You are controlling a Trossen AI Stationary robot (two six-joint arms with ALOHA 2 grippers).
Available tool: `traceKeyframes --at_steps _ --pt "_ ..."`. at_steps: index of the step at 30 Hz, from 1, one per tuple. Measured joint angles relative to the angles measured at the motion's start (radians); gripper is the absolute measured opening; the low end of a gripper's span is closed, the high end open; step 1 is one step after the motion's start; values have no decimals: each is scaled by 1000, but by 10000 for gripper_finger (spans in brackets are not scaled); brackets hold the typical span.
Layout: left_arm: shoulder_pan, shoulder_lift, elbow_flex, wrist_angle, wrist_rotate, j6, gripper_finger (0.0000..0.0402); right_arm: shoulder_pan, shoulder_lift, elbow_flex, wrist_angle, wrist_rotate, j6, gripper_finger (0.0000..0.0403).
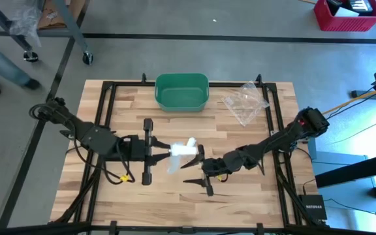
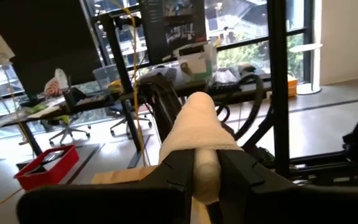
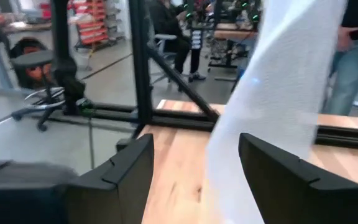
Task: Roll bandage
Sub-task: Roll the bottom white bandage
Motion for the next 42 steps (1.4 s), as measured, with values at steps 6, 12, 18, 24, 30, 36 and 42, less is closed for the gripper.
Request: traceKeyframes --at_steps 6,12,18,24,30,36,42 --pt "9 24 0 39 65 -7 40 -43 16 1 20 -19 -1 237" --pt "10 57 0 91 152 2 40 -88 17 1 26 -29 -37 237" --pt "10 62 0 85 155 26 40 -96 17 1 16 -174 -23 237" --pt "10 61 0 76 154 27 40 -104 -23 1 -117 -237 -36 237" --pt "9 61 0 77 173 29 40 -125 -49 1 -58 -173 -101 237" --pt "36 69 0 104 180 33 40 -150 5 2 19 -224 -125 237" --pt "54 69 0 96 179 33 40 -148 -32 2 -132 -222 -124 237"
